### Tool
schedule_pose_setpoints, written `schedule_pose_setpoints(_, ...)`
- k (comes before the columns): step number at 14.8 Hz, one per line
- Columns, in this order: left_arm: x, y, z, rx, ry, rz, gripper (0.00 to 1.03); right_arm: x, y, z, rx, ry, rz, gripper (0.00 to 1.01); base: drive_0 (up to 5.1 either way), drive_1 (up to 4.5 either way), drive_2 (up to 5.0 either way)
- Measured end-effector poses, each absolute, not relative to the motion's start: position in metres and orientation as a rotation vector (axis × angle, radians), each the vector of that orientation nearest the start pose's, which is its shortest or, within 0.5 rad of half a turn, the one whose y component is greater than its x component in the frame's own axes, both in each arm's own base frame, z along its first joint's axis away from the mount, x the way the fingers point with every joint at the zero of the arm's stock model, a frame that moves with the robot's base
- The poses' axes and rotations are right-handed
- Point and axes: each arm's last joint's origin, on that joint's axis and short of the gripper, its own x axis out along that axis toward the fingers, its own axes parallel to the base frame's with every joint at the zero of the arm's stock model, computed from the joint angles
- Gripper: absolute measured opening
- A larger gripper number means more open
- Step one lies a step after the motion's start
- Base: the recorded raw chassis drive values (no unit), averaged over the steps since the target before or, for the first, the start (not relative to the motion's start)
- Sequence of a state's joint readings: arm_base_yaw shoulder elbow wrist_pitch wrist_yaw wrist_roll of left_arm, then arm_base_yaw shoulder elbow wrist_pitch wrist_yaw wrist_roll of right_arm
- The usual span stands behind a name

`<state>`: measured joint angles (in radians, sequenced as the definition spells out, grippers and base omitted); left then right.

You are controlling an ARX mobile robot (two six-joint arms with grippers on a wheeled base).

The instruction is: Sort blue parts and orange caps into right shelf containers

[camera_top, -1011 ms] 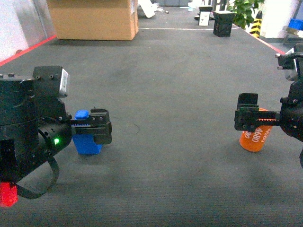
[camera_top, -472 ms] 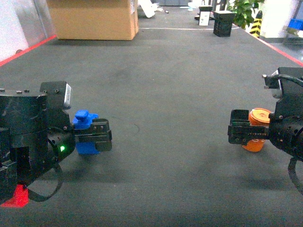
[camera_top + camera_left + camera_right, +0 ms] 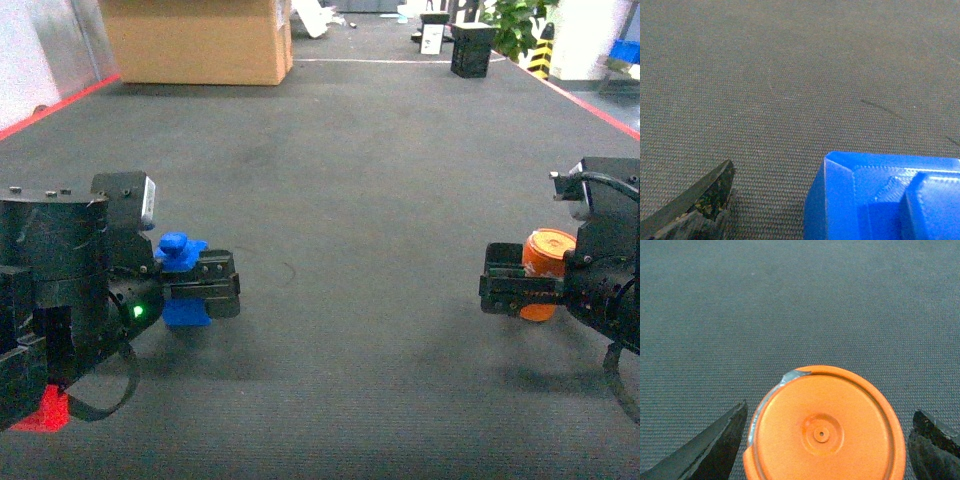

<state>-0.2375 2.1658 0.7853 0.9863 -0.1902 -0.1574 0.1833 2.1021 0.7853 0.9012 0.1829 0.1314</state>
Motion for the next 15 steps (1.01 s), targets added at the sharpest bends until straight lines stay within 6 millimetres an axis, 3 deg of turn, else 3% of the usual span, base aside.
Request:
schedule_pose_setpoints(1,0.354,-0.08,0.056,-0.071,0.393,-0.016,0.98,0.357,0.06,0.067,0.055,0.419,-0.044,0.98,0.0,0.0,0.0)
schedule_pose_setpoints(2,0.354,-0.08,0.056,-0.07,0.399,-0.017,0.93,0.358,0.06,0.067,0.055,0.419,-0.055,0.82,0.0,0.0,0.0)
schedule_pose_setpoints(4,0.355,-0.081,0.055,-0.069,0.406,-0.019,0.67,0.358,0.061,0.067,0.051,0.425,-0.053,0.54,0.0,0.0,0.0)
schedule_pose_setpoints(5,0.355,-0.081,0.055,-0.067,0.412,-0.019,0.56,0.357,0.063,0.067,0.049,0.426,-0.049,0.46,0.0,0.0,0.0)
schedule_pose_setpoints(6,0.355,-0.081,0.055,-0.067,0.411,-0.019,0.44,0.358,0.063,0.067,0.042,0.421,-0.045,0.45,0.0,0.0,0.0)
schedule_pose_setpoints(9,0.344,-0.076,0.064,-0.069,0.351,0.02,0.44,0.349,0.06,0.078,0.043,0.363,-0.044,0.45,0.0,0.0,0.0)
schedule_pose_setpoints(13,0.296,-0.044,0.147,-0.072,0.102,0.089,0.44,0.293,0.044,0.147,0.078,0.15,-0.045,0.45,0.0,0.0,0.0)
schedule_pose_setpoints(15,0.262,-0.029,0.169,-0.039,0.067,0.137,0.44,0.257,0.033,0.167,0.078,0.12,-0.065,0.45,0.0,0.0,0.0)
